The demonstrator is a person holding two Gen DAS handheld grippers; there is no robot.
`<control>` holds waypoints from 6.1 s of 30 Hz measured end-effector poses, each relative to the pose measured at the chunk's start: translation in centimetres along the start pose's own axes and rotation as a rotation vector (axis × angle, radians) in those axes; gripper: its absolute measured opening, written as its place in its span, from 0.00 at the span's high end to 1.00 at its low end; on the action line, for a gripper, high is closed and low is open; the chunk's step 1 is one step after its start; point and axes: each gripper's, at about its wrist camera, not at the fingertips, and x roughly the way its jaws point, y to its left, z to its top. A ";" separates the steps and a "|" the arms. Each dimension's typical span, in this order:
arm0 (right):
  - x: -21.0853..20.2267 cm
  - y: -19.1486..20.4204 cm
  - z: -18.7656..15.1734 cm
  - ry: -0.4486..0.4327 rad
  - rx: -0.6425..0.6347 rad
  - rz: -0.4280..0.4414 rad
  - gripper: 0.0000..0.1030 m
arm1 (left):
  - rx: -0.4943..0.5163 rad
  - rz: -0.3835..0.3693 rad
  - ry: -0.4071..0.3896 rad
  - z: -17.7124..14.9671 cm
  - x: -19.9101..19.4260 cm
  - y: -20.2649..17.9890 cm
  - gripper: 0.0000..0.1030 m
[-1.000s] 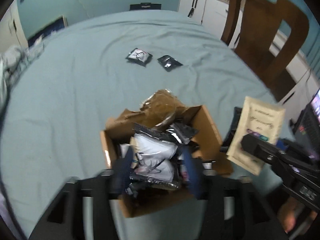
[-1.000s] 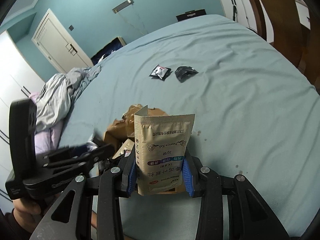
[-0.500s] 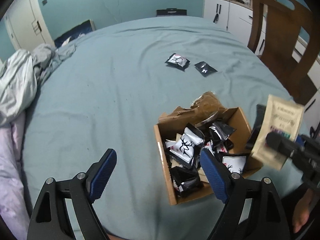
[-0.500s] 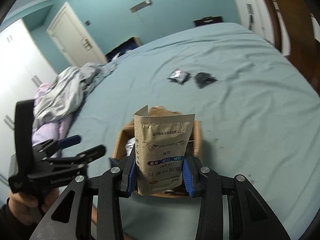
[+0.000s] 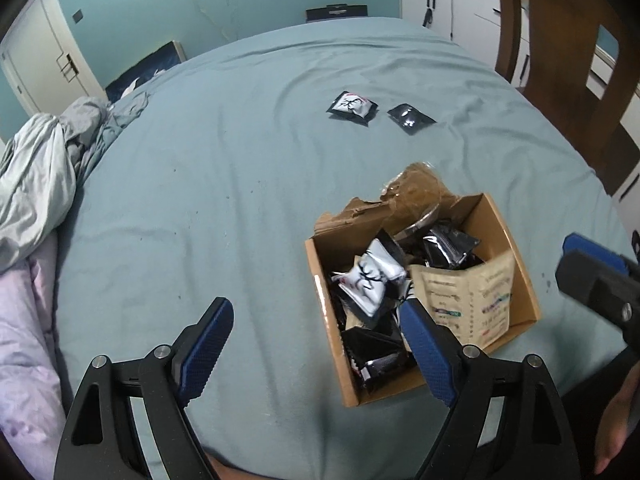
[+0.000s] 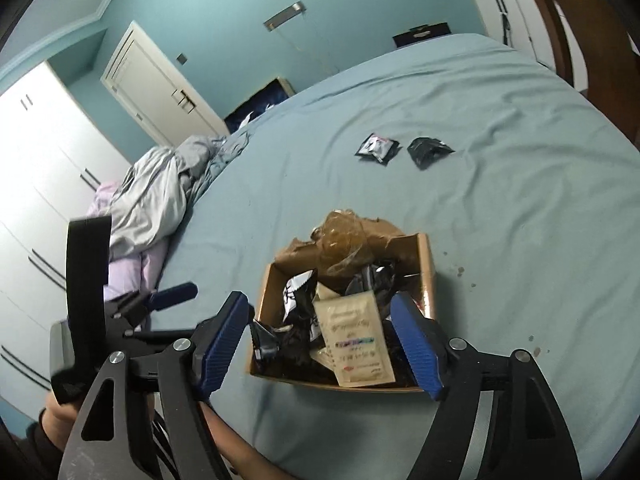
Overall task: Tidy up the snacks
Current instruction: 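Carry both packets over the box and open both tools to drop them, then move the open right tool to the black packet on the sheet, then grasp the black packet with the right tool and lift it, then grasp the last deer-print packet with the left tool while the right tool holds the black packet, then carry both packets over the box and open both tools to drop them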
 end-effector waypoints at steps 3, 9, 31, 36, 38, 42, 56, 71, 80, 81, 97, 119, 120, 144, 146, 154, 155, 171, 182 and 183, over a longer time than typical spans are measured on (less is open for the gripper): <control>0.2 -0.3 -0.4 0.001 -0.005 -0.129 0.29 | 0.022 0.010 0.000 -0.1 -0.1 -0.4 0.16; 1.7 -0.3 -0.7 0.080 -0.034 -0.294 0.29 | 0.050 0.024 -0.001 -0.1 -0.1 -1.0 0.16; 5.3 2.4 0.8 0.171 -0.220 -0.470 0.29 | 0.016 -0.032 0.062 1.1 1.0 -0.6 0.16; 7.7 0.0 3.7 0.181 -0.164 -0.430 0.29 | 0.033 -0.041 0.078 2.0 1.8 -1.1 0.16; 9.1 -0.9 4.9 0.191 -0.156 -0.432 0.29 | 0.035 -0.048 0.077 2.4 1.9 -1.2 0.16; 12.0 -2.8 7.8 0.193 -0.162 -0.440 0.29 | 0.071 -0.027 0.064 2.9 2.2 -1.4 0.16; 22.9 -5.7 13.8 0.113 -0.284 -0.409 0.29 | 0.081 -0.062 0.110 3.1 4.7 -1.2 0.16; 27.9 -6.0 13.5 0.151 -0.361 -0.402 0.64 | -0.008 -0.129 0.130 3.4 5.3 0.3 0.16; 19.1 -2.3 10.6 0.148 -0.238 -0.411 0.65 | -0.031 -0.153 0.090 3.2 3.9 0.6 0.16; 17.6 -1.7 9.7 0.137 -0.228 -0.411 0.65 | -0.029 -0.150 0.080 3.2 3.6 0.6 0.16; 5.8 0.1 3.1 0.080 -0.146 -0.460 0.65 | -0.085 -0.159 0.148 10.0 4.1 -0.7 0.05; 11.7 -7.7 7.6 0.250 0.036 -0.357 0.65 | -0.423 -0.093 0.404 26.6 25.6 0.5 0.04; 11.8 -7.9 7.6 0.254 0.042 -0.353 0.65 | -0.445 -0.088 0.414 26.6 26.3 0.6 0.05; 9.6 -6.0 6.8 0.164 0.018 -0.401 0.65 | -0.296 -0.190 0.218 17.8 6.9 0.3 0.77; 9.1 -5.9 6.5 0.157 0.046 -0.370 0.65 | -0.264 -0.208 0.210 15.6 4.7 0.1 0.77; 5.2 -4.5 4.6 0.085 0.073 -0.329 0.65 | -0.146 -0.294 0.197 7.1 1.1 -0.8 0.76; 4.5 -4.2 4.4 0.069 0.080 -0.315 0.64 | -0.131 -0.303 0.188 6.4 1.1 -1.0 0.73; 0.9 1.6 1.1 0.035 -0.103 -0.094 0.62 | -0.100 -0.032 -0.003 1.7 1.7 4.9 0.18; 2.4 -1.3 2.0 0.067 0.031 -0.113 0.30 | 0.053 0.056 0.024 1.4 2.0 1.8 0.17; 1.9 -0.9 1.9 0.078 -0.009 -0.154 0.30 | 0.060 0.038 0.029 1.2 1.8 1.6 0.15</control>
